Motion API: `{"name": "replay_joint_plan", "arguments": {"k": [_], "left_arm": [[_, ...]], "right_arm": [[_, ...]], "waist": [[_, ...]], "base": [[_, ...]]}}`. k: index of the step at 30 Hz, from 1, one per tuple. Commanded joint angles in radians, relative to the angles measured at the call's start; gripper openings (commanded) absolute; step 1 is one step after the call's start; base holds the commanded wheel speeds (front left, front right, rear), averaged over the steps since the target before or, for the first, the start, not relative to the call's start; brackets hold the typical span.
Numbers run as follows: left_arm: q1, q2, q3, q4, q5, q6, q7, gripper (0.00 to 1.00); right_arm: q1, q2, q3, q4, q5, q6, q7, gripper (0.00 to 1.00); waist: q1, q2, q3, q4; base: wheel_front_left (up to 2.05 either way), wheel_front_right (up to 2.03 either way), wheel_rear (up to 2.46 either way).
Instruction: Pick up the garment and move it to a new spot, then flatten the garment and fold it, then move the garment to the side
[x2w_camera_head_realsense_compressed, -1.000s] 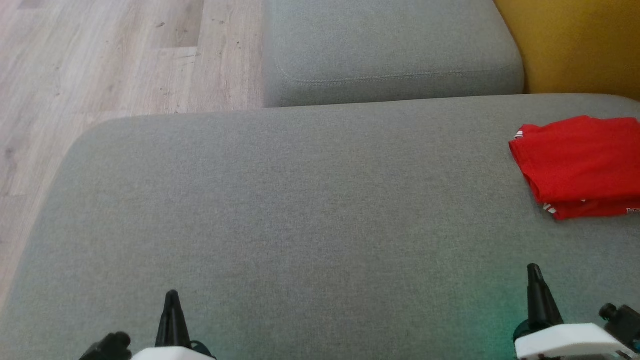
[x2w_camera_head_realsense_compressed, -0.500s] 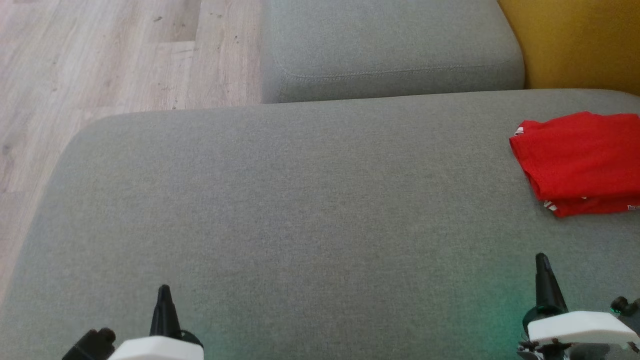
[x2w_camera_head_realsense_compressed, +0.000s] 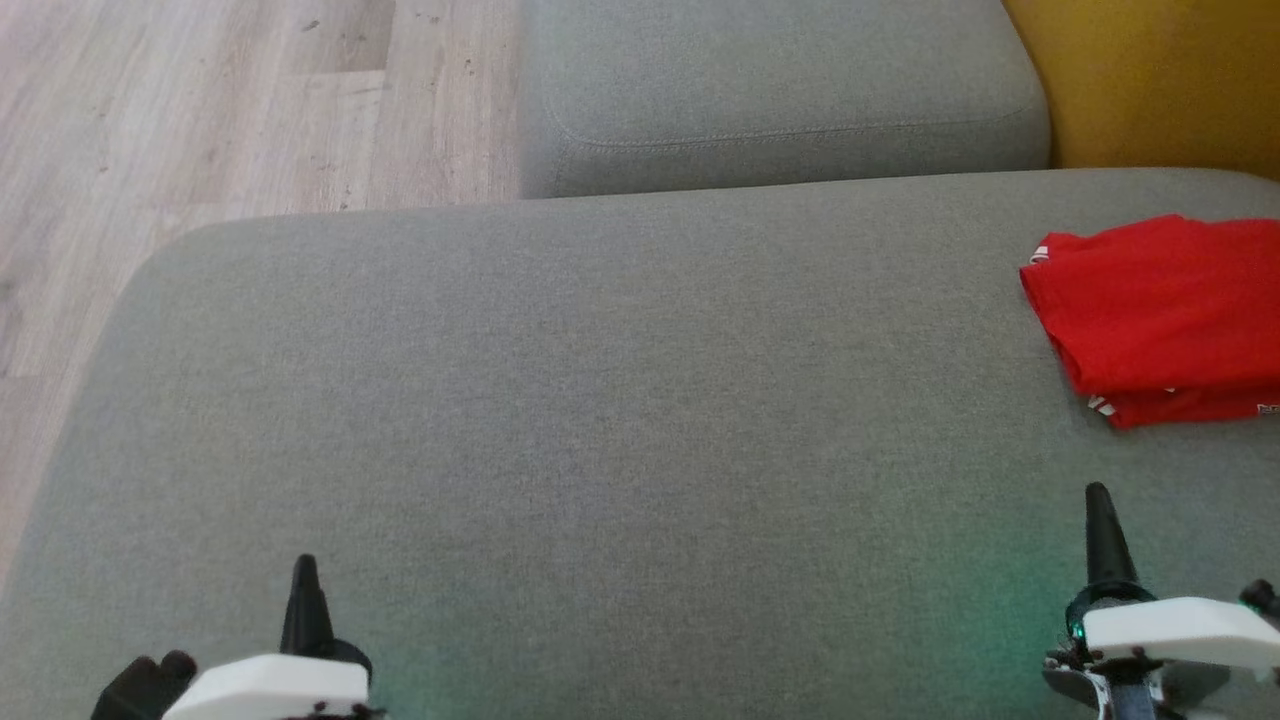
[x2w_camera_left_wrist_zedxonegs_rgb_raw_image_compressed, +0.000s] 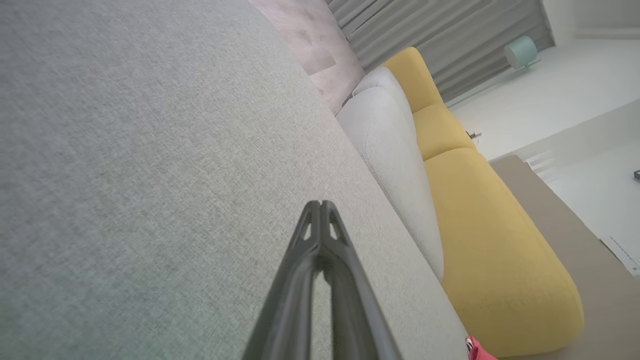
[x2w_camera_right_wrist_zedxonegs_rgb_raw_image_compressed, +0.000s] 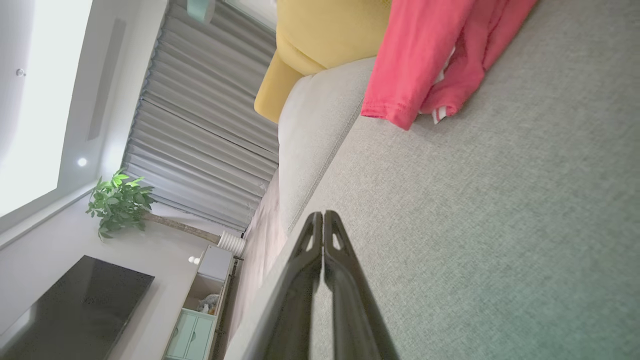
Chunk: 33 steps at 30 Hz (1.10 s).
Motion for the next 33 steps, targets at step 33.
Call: {"name": "replay_joint_plan", "arguments": {"k": [33], "left_arm": [[-0.137,0.011,0.139,-0.010,-0.397,-0.104,0.103,0.00]], "right_arm": [[-0.129,0.005,-0.047,-0.031,0.389,0.006,0.104,0.00]], "waist": [[-0.0001,0.0000,0.030,-0.006]], "base": [[0.00,0.00,0.00]]}}
